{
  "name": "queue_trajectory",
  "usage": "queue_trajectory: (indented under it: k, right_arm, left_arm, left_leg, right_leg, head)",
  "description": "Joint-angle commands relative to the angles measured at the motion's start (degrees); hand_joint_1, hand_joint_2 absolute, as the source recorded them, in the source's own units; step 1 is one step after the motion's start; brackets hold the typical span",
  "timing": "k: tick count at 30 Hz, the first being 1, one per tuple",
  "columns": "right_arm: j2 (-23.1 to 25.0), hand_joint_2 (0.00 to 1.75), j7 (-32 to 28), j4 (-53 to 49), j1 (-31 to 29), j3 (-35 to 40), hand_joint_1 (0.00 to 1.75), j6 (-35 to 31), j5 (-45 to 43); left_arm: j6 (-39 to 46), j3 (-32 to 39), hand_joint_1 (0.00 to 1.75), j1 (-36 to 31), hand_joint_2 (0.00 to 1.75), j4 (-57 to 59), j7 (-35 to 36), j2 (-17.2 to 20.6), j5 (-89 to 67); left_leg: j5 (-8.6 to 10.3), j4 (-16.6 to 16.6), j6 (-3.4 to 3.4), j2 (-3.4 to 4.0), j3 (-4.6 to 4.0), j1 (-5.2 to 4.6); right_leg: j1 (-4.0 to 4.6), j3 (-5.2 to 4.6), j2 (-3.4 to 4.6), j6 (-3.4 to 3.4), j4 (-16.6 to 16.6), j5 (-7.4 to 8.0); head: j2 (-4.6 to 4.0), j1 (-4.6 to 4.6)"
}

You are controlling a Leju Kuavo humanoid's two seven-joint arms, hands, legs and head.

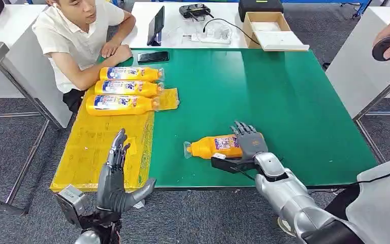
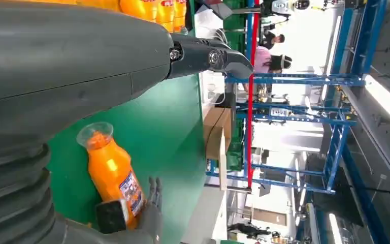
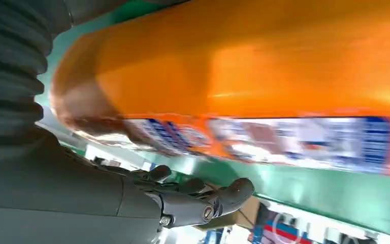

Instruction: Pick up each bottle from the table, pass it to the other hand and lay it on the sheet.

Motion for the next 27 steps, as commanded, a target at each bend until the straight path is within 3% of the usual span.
queue_trajectory:
  k: [1,10,12,18,23,27]
  right_arm:
    - [-1.7,1.75,-6.4,3.4,5.8,-6.9,1.75,3.1,-5.7]
    - [-0.3,1.75,-13.4,7.4,7.4,-11.0,1.75,4.7,-11.4]
    - [0.0,1.75,-18.8,6.6,8.2,-12.3,1.75,5.2,-14.2]
    - [1.9,1.75,-25.8,3.2,9.8,-14.1,1.75,-0.4,-18.3]
    - [2.6,1.75,-26.1,2.7,9.8,-14.5,1.75,-0.5,-19.1]
    - [5.8,1.75,-35.1,-9.2,13.5,-18.8,1.75,-2.5,-28.5]
  left_arm:
    - [-0.3,0.6,0.0,-1.5,1.75,2.9,0.8,1.2,0.7]
    - [-0.5,-0.8,0.0,-3.6,1.75,5.0,0.6,2.0,2.5]
    - [-0.3,-0.8,0.0,-3.6,1.75,4.9,0.1,2.3,3.1]
    - [0.0,-1.0,0.0,-3.0,1.75,4.3,-0.5,2.4,3.7]
    - [0.1,-1.0,0.0,-2.8,1.75,4.0,-0.6,2.5,3.8]
    - [2.2,0.4,0.0,-1.4,1.75,2.5,-1.6,1.6,5.0]
  left_leg:
    - [0.08,-0.1,-0.1,-0.22,-0.01,0.1]
    - [0.04,-0.2,-0.12,-0.34,0.16,0.12]
    - [0.0,-0.2,-0.08,-0.24,0.2,0.12]
    - [-0.04,-0.2,-0.12,-0.12,0.19,0.18]
    - [-0.07,-0.2,-0.22,0.04,0.11,0.18]
    - [-0.11,-0.1,-0.2,0.25,0.1,0.24]
  right_leg:
    - [0.11,0.15,-0.31,-0.1,-0.2,0.04]
    - [0.14,0.39,-0.42,-0.11,-0.3,-0.03]
    - [0.14,0.3,-0.28,-0.08,-0.3,-0.03]
    - [0.22,0.51,-0.25,-0.11,-0.3,-0.01]
    - [0.23,0.36,-0.12,-0.18,-0.3,0.04]
    - [0.29,0.29,0.08,-0.19,-0.2,0.04]
  head:
    - [0.0,0.0]
    - [0.0,0.0]
    - [-0.02,0.0]
    - [0.0,0.0]
    - [0.0,0.02]
    - [-0.02,0.02]
